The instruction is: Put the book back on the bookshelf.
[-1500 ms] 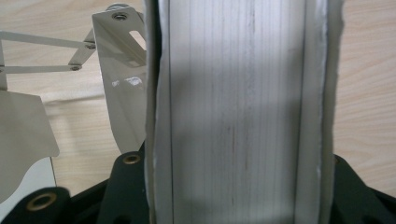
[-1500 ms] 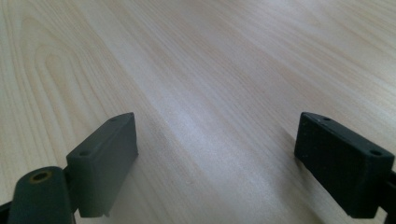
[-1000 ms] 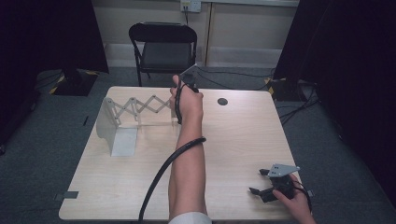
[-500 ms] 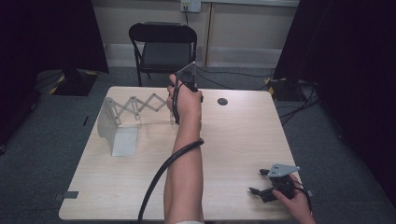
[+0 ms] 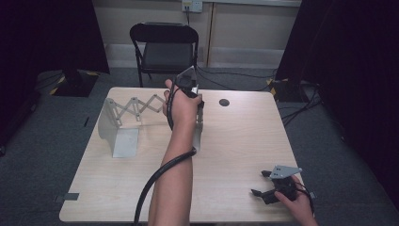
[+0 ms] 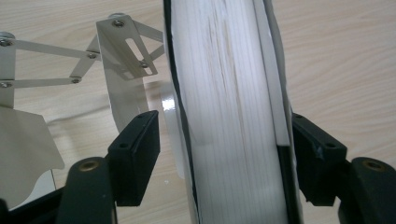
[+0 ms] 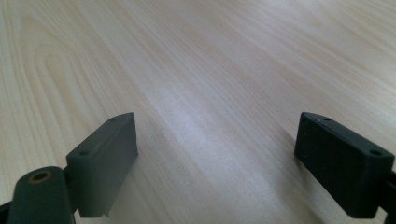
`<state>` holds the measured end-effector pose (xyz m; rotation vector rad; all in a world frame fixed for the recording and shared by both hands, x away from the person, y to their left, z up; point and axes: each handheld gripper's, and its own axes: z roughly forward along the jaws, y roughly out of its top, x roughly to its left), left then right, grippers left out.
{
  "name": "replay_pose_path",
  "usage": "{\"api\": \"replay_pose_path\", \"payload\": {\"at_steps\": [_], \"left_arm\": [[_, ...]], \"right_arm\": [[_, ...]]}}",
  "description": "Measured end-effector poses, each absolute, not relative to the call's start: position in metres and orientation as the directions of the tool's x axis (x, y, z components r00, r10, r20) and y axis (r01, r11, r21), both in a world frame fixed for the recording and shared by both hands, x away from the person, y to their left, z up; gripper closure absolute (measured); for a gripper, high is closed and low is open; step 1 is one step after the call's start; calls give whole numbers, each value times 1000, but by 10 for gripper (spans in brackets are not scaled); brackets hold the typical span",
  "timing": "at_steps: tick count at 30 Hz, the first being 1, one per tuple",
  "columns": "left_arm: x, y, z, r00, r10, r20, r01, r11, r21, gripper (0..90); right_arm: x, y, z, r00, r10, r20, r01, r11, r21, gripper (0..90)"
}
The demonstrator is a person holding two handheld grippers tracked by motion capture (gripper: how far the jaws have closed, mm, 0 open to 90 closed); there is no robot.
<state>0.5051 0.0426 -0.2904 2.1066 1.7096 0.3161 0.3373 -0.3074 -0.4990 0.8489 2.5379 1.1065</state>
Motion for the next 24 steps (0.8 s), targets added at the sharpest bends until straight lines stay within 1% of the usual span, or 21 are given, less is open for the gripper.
{"api": "replay_pose_path", "payload": {"at_steps": [5, 7, 15, 18, 24], "left_arm": [[498, 48, -292, 240, 967, -81, 873, -179, 454, 298], [496, 50, -293, 245, 966, -84, 870, -180, 460, 273], [489, 48, -297, 279, 956, -94, 863, -207, 460, 277], [486, 49, -297, 290, 953, -89, 860, -219, 460, 266], [482, 52, -296, 293, 951, -97, 860, -218, 462, 265]], "right_arm": [[337, -307, -499, -801, 599, 8, 413, 543, 731, 124], [337, -307, -499, -801, 599, 8, 413, 543, 731, 124], [337, -307, -499, -801, 599, 8, 413, 543, 731, 124], [337, -307, -499, -801, 599, 7, 413, 543, 731, 124], [337, -307, -499, -801, 599, 7, 413, 543, 731, 124]]}}
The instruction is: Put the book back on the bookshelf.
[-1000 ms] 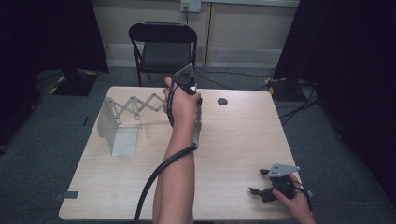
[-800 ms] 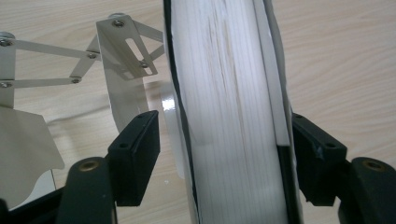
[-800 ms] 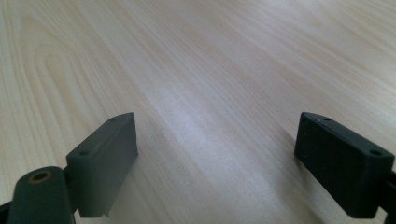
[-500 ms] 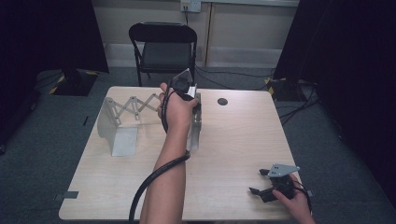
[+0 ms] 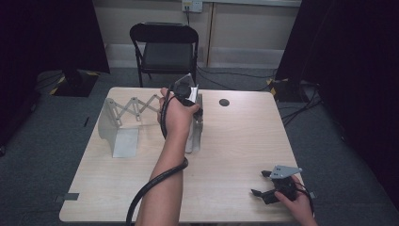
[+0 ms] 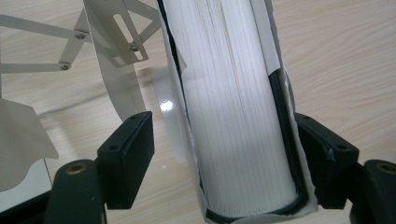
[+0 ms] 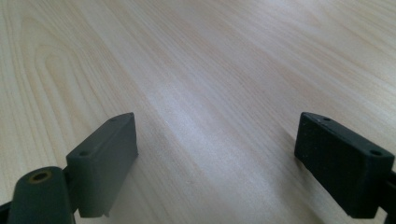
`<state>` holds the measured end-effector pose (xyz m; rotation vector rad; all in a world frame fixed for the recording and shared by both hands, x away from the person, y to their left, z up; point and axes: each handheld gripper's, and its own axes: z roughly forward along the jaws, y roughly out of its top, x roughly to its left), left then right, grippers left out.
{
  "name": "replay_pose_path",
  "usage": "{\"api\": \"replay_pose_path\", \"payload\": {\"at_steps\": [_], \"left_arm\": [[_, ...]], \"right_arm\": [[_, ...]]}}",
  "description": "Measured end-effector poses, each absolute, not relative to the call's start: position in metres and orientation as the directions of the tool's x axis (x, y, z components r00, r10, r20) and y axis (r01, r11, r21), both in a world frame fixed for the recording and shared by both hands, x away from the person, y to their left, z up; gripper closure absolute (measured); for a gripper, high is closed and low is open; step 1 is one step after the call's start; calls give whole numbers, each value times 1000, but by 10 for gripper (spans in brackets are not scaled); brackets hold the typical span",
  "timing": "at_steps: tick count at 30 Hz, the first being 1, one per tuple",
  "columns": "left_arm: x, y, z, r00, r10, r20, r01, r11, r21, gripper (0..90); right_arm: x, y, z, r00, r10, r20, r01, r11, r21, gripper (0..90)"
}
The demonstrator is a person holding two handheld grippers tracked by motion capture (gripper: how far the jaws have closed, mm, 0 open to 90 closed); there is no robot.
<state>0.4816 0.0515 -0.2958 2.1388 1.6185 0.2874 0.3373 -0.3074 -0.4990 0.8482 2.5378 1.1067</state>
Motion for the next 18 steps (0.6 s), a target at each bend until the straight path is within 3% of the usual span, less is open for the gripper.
{"api": "replay_pose_path", "payload": {"at_steps": [18], "left_arm": [[469, 57, -297, 327, 938, -114, 851, -239, 468, 248]], "right_arm": [[337, -307, -499, -801, 599, 4, 411, 545, 731, 124]]}}
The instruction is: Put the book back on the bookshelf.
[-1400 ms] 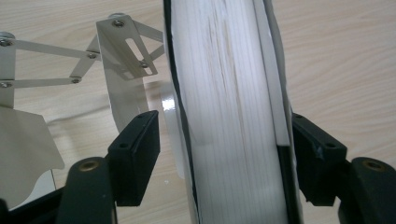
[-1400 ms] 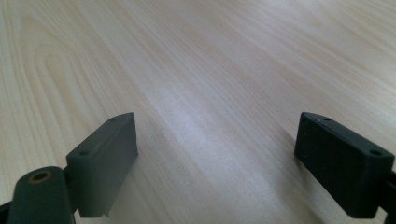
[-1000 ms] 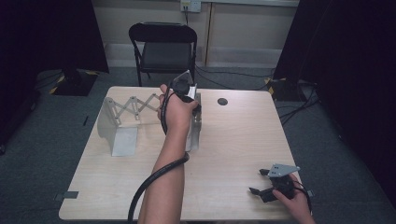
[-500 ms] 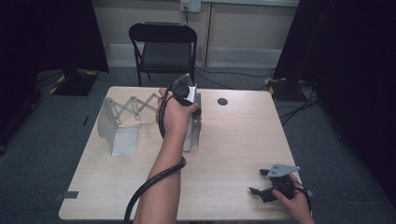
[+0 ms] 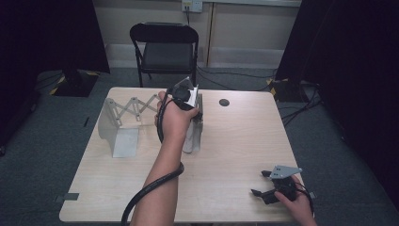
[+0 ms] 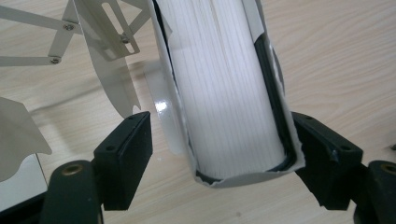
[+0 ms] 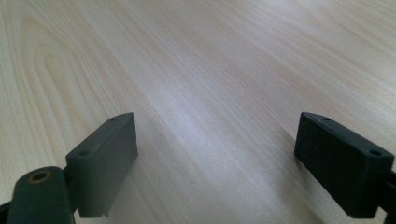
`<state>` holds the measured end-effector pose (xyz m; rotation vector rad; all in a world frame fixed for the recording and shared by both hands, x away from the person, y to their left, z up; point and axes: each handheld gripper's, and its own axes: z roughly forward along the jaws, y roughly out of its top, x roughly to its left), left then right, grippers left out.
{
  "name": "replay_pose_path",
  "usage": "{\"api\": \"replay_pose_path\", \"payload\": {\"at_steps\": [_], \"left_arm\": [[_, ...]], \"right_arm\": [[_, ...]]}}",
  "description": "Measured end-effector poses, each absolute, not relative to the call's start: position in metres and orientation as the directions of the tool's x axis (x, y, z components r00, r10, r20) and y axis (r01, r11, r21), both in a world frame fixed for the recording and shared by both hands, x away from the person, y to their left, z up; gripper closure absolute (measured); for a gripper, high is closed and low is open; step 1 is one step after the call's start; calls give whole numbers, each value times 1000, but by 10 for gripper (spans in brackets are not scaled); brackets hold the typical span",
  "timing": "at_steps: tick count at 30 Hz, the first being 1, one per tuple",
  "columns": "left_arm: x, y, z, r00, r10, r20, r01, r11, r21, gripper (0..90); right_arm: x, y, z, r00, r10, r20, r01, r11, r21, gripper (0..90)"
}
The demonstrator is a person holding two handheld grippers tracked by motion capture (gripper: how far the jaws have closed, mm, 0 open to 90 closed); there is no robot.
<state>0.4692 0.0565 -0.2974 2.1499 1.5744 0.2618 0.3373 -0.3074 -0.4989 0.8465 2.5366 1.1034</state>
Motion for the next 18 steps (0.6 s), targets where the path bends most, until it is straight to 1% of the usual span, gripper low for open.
{"api": "replay_pose_path", "payload": {"at_steps": [9, 15, 18], "left_arm": [[461, 67, -302, 330, 935, -130, 852, -236, 467, 239], [455, 75, -302, 328, 930, -164, 849, -215, 482, 213], [451, 79, -303, 348, 924, -157, 846, -237, 477, 199]], "right_arm": [[337, -307, -499, -801, 599, 4, 411, 545, 731, 124], [337, -307, -499, -801, 599, 4, 411, 545, 731, 124], [337, -307, -499, -800, 599, 4, 412, 545, 731, 124]]}}
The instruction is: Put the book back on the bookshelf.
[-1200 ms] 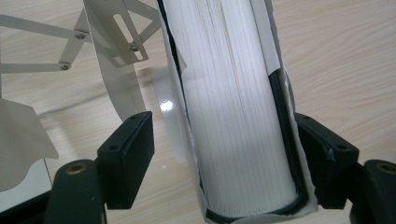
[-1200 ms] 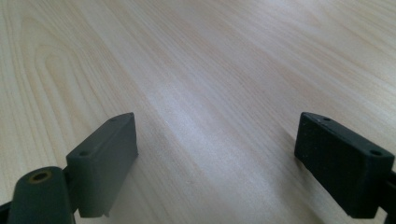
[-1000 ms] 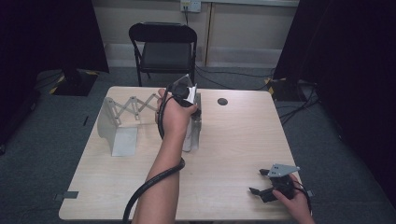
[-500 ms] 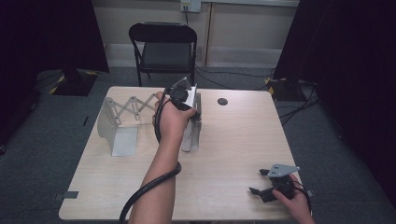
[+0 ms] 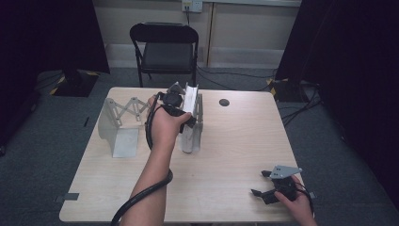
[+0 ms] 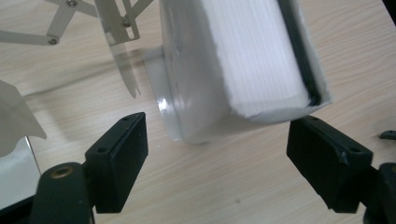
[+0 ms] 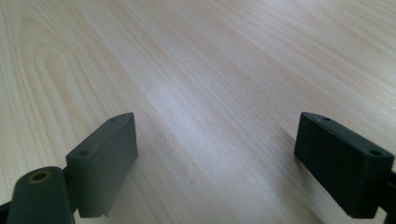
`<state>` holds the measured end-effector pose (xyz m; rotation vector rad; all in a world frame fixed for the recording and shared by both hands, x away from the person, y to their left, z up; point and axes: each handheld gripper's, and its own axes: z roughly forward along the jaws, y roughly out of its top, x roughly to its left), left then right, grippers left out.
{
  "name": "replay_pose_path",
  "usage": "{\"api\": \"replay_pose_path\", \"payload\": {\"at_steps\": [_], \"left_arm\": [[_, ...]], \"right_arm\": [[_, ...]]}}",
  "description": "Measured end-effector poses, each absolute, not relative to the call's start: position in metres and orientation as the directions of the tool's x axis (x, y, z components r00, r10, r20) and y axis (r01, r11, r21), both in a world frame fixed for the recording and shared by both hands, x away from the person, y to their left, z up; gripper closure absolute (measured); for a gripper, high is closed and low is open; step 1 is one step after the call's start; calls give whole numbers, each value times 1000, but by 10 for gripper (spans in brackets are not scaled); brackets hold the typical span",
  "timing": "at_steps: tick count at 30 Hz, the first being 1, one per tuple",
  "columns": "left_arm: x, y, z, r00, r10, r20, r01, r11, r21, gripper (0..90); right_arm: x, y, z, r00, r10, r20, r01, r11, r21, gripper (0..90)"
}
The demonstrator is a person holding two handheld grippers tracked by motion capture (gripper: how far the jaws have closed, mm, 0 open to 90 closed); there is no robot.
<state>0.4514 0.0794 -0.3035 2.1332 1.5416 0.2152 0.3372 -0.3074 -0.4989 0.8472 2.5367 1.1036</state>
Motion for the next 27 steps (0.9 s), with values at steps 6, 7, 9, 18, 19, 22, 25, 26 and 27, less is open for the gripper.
{"api": "replay_pose_path", "payload": {"at_steps": [6, 7, 9, 18, 19, 22, 25, 26, 27], "left_arm": [[447, 82, -310, 373, 912, -170, 847, -260, 463, 165], [446, 82, -312, 378, 910, -172, 847, -265, 461, 165], [445, 82, -314, 373, 911, -178, 852, -259, 455, 164], [439, 83, -320, 387, 901, -194, 851, -268, 451, 168], [438, 83, -321, 383, 903, -196, 852, -264, 452, 168], [436, 85, -324, 395, 897, -196, 851, -278, 445, 173], [435, 86, -328, 409, 891, -196, 844, -288, 452, 179], [434, 86, -329, 413, 889, -197, 841, -289, 457, 180], [434, 86, -330, 411, 889, -202, 843, -286, 456, 179]], "right_arm": [[337, -307, -499, -801, 599, 5, 411, 544, 732, 124], [337, -307, -499, -800, 600, 6, 412, 543, 732, 124], [337, -307, -499, -800, 600, 6, 412, 543, 732, 124], [337, -307, -499, -800, 599, 6, 412, 543, 732, 124], [337, -307, -499, -800, 599, 6, 412, 543, 732, 124], [337, -307, -499, -800, 600, 6, 412, 542, 732, 124], [337, -307, -499, -800, 599, 6, 412, 543, 732, 124], [337, -307, -499, -800, 599, 6, 412, 543, 732, 124], [337, -307, -499, -800, 599, 6, 412, 543, 732, 124]]}}
